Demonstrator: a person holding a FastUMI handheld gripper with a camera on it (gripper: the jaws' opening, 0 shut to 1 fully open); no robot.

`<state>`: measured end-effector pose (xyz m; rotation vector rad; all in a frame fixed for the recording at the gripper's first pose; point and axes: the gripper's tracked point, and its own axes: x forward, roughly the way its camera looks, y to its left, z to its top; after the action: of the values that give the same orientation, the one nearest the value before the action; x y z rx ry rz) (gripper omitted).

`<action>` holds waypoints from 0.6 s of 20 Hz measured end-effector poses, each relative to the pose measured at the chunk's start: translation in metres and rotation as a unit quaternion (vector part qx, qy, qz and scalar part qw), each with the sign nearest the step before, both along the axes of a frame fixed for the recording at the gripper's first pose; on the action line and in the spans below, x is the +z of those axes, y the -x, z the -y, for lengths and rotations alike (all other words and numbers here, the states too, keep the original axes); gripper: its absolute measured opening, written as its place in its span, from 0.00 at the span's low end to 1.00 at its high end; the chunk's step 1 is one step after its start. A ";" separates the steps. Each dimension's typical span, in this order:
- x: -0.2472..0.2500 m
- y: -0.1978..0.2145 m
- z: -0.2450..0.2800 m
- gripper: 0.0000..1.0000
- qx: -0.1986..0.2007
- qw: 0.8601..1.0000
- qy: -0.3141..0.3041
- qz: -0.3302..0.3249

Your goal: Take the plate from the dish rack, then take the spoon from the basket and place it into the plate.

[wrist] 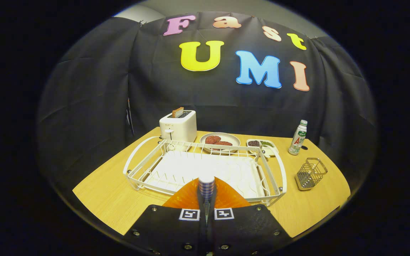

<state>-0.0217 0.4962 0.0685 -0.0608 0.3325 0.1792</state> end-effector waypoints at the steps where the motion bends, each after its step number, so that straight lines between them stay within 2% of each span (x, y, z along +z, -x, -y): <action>1: -0.005 0.000 0.000 0.02 0.000 1.000 -0.002 -0.002; 5: -0.009 0.007 0.002 0.14 0.000 1.000 -0.006 -0.002; 12: 0.001 0.013 0.017 0.16 -0.012 1.000 -0.010 0.001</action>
<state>-0.0350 0.4797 0.0697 -0.0365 0.3295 0.1580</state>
